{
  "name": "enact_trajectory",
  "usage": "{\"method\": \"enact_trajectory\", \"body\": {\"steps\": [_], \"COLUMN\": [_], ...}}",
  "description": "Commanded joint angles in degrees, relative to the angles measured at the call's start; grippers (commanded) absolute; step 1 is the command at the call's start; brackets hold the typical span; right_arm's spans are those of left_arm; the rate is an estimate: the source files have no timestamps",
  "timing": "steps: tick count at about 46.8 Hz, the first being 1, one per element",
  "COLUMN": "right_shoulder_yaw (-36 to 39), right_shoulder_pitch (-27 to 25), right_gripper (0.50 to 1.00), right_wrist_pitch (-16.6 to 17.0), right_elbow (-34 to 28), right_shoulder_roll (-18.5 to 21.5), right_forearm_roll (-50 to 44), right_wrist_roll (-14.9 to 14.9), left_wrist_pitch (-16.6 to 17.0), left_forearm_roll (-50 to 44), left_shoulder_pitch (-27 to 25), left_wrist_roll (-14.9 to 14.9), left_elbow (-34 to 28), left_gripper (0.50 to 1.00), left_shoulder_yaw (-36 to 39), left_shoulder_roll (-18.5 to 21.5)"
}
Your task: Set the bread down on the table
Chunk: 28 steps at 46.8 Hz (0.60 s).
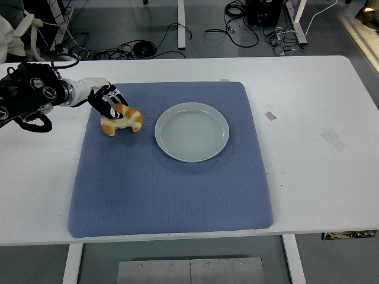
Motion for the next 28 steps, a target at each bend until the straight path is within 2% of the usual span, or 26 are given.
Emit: {"method": "enact_trajectory", "body": {"steps": [1, 26, 28], "right_shoulder_yaw": [0.0, 0.0, 0.0], "right_shoulder_pitch": [0.0, 0.0, 0.0], "right_gripper": [1.0, 1.0, 1.0], "right_wrist_pitch": [0.0, 0.0, 0.0], "right_elbow": [0.0, 0.0, 0.0], "right_shoulder_roll": [0.0, 0.0, 0.0], "right_forearm_roll": [0.1, 0.0, 0.0], "right_wrist_roll": [0.0, 0.0, 0.0], "left_wrist_pitch": [0.0, 0.0, 0.0], "left_forearm_roll": [0.1, 1.0, 1.0], "left_shoulder_pitch": [0.2, 0.1, 0.1], "left_wrist_roll": [0.0, 0.2, 0.2], "left_elbow": [0.0, 0.0, 0.0], "left_gripper": [0.5, 0.5, 0.558], "left_shoulder_yaw": [0.0, 0.8, 0.9], "left_shoulder_roll": [-0.1, -0.3, -0.3]}}
